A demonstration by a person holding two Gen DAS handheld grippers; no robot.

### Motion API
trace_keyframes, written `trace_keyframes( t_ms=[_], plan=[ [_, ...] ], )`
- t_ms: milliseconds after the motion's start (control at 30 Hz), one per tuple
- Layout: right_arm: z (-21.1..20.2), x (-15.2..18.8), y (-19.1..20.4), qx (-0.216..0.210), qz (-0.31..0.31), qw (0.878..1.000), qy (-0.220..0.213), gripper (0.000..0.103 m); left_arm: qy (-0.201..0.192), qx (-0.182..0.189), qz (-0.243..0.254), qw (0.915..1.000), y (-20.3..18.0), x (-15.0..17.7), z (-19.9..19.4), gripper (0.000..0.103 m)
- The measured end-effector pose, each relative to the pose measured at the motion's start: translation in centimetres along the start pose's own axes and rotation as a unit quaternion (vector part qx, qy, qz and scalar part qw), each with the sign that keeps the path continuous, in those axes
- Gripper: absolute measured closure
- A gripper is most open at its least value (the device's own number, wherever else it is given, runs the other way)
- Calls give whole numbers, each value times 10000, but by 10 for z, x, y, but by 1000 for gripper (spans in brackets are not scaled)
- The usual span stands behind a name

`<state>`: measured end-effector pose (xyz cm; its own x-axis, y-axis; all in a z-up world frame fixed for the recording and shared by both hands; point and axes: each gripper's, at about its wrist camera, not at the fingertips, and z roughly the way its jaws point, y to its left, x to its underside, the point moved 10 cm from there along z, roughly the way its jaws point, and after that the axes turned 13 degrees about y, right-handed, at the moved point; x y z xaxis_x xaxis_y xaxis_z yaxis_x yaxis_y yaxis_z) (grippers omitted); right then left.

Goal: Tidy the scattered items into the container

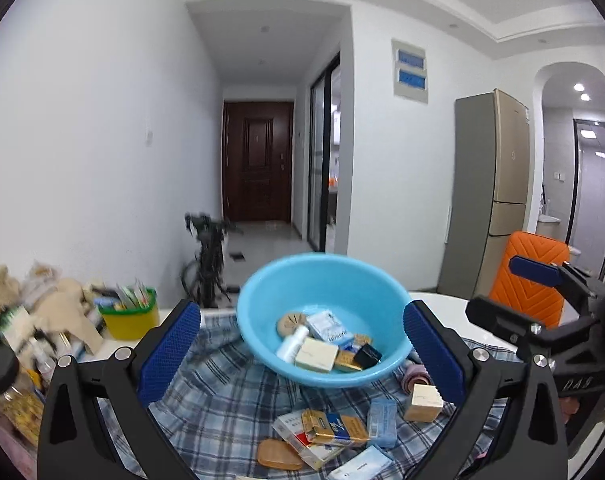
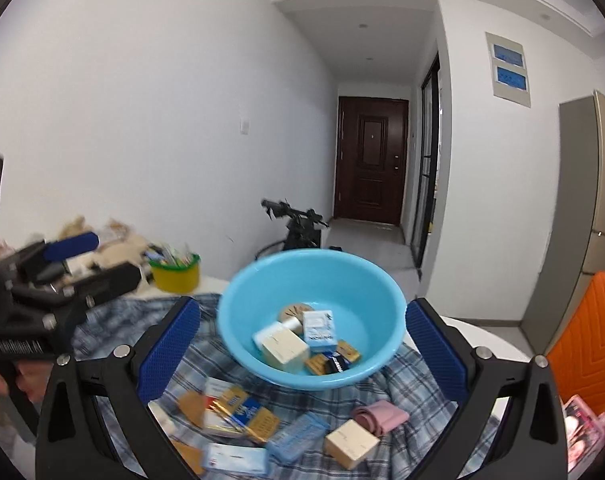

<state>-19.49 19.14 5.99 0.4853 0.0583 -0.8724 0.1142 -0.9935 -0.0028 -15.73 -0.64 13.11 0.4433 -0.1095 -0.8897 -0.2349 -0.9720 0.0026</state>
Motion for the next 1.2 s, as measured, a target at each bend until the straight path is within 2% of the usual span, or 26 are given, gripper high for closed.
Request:
trace_keyframes(
  t_ms=[300,533,700,967,1200],
  plan=[
    [-34,10,9,-14,-89,9991,-404,1,-130,257,-69,9996,-13,15,-35,0],
    [-50,31,-3,-11,155,9983,-554,1,-181,160,-164,9996,-4,34,-40,0],
    [-51,47,-14,154,247,9980,-559,1,-277,-118,69,9995,-6,48,-40,0],
    [-35,83,-24,152,486,9981,-335,1,-379,38,48,9993,-16,65,-43,0],
    [-32,106,-20,383,324,9976,-472,1,-387,-62,31,9992,-15,88,-30,0]
  ],
)
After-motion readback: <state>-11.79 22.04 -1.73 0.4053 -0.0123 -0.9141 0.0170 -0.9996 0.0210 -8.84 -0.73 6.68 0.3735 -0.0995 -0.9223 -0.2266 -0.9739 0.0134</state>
